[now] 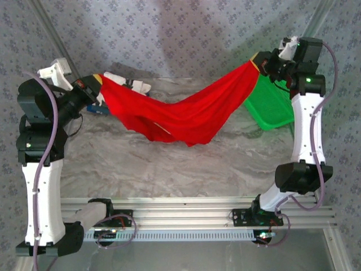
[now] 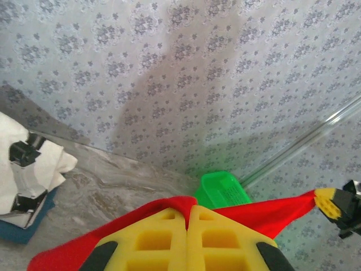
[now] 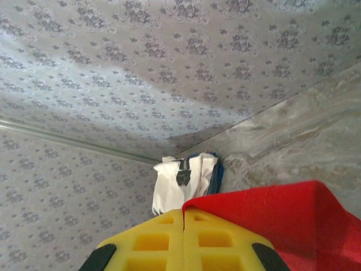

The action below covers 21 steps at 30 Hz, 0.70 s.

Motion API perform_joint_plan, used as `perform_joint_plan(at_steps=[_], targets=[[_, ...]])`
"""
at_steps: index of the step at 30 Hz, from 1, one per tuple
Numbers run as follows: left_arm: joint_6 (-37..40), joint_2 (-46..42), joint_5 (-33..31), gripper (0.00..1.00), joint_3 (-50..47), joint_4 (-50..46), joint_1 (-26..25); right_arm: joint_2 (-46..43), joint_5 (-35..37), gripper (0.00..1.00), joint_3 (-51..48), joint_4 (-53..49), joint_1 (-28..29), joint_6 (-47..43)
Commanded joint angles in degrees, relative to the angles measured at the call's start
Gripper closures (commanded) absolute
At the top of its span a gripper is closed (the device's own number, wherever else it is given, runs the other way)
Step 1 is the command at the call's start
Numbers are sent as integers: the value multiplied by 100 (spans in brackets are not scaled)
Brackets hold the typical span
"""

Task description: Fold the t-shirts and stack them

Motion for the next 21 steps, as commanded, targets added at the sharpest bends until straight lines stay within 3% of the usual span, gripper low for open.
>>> perform_joint_plan(at_steps=[1, 5, 8, 15, 18, 21], targets=[[190, -268, -362, 100, -224, -59, 17, -578, -579, 100, -384, -153, -234, 272], [183, -290, -522, 100, -408, -215, 16, -696, -938, 100, -872, 163, -369, 527], [149, -81, -649, 100, -458, -416, 21, -375, -925, 100, -729, -457, -353, 210], [-366, -350, -1405, 100, -2022, -719, 21, 683, 220, 100, -666, -2025, 421, -1200], [-573, -582, -1607, 100, -2834, -753, 18, 1390, 786, 100, -551, -2208, 917, -1527], [-604, -835, -1872, 100, -3482, -862, 27, 2103, 908, 100, -253, -2113, 1266, -1543]])
